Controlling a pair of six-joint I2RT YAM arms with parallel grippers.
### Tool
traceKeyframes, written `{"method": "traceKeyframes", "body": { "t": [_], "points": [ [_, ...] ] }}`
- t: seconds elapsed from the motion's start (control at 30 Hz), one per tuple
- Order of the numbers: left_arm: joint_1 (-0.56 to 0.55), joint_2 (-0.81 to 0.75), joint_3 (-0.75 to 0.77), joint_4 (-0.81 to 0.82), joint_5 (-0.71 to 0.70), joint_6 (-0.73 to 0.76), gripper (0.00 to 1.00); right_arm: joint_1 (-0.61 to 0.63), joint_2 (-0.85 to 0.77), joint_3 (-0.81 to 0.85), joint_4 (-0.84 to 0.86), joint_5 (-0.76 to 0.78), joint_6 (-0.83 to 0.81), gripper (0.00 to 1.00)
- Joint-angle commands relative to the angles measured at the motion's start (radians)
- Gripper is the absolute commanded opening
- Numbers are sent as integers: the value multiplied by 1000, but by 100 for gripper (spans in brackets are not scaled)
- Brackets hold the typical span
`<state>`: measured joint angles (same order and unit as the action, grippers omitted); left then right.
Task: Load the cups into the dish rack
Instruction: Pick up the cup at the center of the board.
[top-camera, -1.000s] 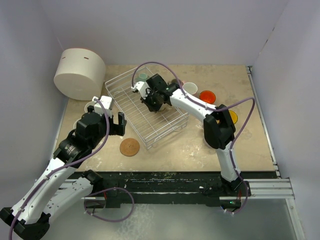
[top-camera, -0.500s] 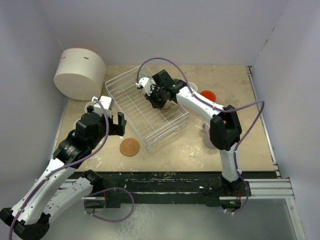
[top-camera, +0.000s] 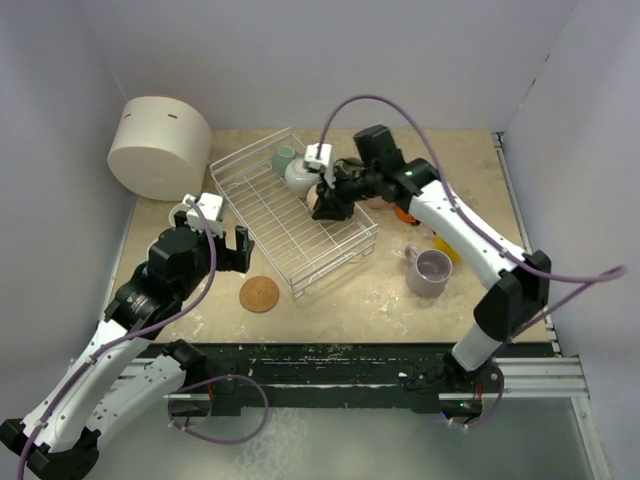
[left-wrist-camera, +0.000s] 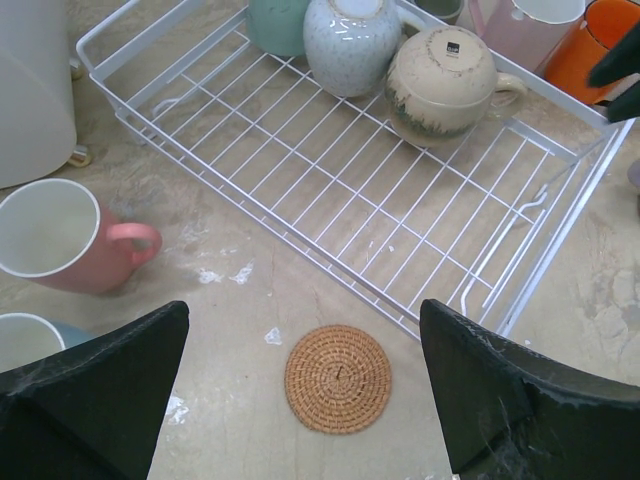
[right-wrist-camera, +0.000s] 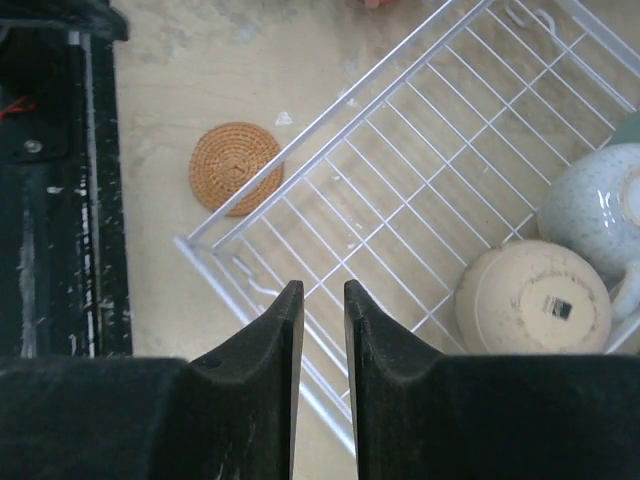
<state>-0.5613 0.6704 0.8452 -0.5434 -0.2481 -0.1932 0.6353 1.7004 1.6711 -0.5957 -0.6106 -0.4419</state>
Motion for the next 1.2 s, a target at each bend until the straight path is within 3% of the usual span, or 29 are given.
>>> {"method": "traceKeyframes", "body": {
  "t": [0.0,0.13,0.33,0.6,1.0,1.17],
  "points": [
    [8,2,-5,58,31,13,100,-163,-165,-111,92,-311,26,27],
    [7,33,-5,65,53,2,100,-291,-335,-270,227,-403,96,31],
    [6,56,-33,114,183,-105,100,-388,-561,-506,392,-390,148,43],
    [6,16,-84,221,293,-283,100,-489,-622,-604,537,-468,247,45],
    [16,240,147,76,77,-66,96,-496,-628,-640,588,-455,277,45],
    [146,342,189,104,151,-53,87,-496,-641,-650,598,-445,277,45]
  ]
}}
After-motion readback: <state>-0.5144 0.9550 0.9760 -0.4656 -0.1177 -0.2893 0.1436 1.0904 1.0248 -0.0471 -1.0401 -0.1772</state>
